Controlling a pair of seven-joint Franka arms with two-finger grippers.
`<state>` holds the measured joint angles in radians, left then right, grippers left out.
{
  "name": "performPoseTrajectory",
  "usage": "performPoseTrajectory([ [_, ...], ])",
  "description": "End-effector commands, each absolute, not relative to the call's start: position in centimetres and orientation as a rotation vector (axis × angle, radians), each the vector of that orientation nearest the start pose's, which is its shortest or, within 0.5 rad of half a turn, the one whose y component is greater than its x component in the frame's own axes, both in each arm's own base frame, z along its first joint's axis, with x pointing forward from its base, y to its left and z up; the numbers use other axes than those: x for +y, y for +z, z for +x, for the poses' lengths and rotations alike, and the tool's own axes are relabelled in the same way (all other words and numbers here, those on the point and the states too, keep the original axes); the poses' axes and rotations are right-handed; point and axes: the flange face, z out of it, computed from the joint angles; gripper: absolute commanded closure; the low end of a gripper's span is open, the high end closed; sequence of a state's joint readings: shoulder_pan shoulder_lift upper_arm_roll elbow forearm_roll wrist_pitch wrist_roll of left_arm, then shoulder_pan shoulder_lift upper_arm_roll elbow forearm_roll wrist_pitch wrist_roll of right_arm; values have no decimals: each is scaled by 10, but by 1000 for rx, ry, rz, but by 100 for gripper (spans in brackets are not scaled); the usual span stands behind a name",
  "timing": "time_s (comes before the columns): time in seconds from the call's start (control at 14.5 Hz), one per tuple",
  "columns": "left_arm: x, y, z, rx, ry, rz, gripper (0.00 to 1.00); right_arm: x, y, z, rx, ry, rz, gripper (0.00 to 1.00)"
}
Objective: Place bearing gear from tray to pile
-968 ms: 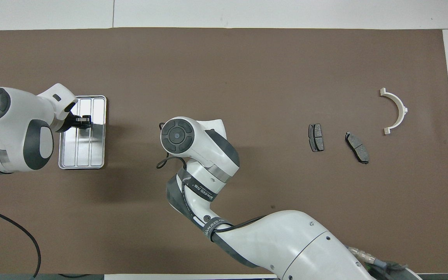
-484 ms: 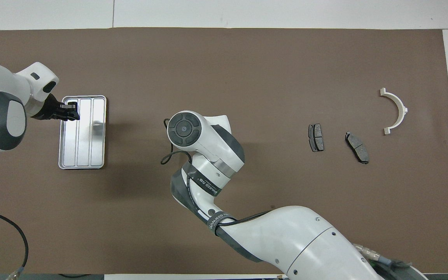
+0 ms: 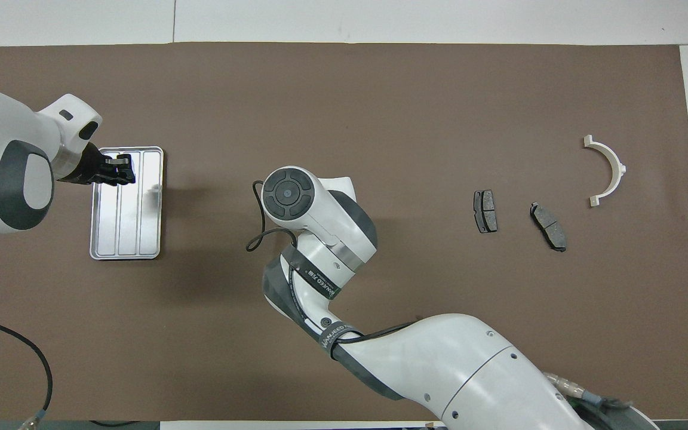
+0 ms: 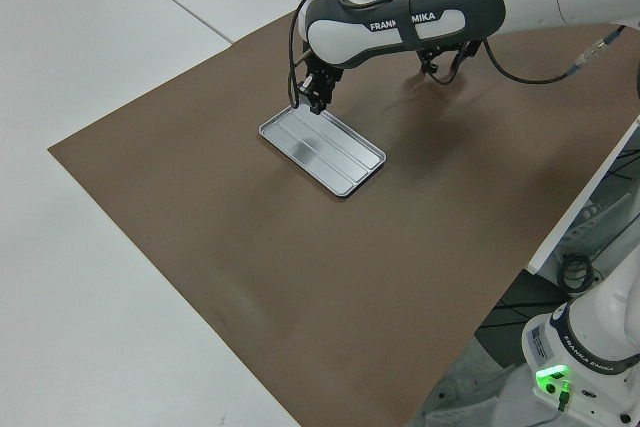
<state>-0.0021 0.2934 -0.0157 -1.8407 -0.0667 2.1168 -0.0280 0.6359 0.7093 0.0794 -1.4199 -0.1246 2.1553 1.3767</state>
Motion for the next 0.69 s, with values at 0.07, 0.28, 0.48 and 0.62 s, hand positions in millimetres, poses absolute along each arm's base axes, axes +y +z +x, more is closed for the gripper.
performPoseTrajectory([
  [0.07,-25,370,624,-104,-29,-3217,100,468,282,566,923,-68,-2984,35],
  [0.28,-20,369,623,-92,-28,-3216,100,468,281,565,922,-65,-2985,48],
  [0.48,-22,367,623,-71,-36,-3217,100,467,281,566,924,-65,-2985,55],
  [0.62,-2,367,620,5,-15,-3207,100,466,282,567,928,-67,-2982,65],
])
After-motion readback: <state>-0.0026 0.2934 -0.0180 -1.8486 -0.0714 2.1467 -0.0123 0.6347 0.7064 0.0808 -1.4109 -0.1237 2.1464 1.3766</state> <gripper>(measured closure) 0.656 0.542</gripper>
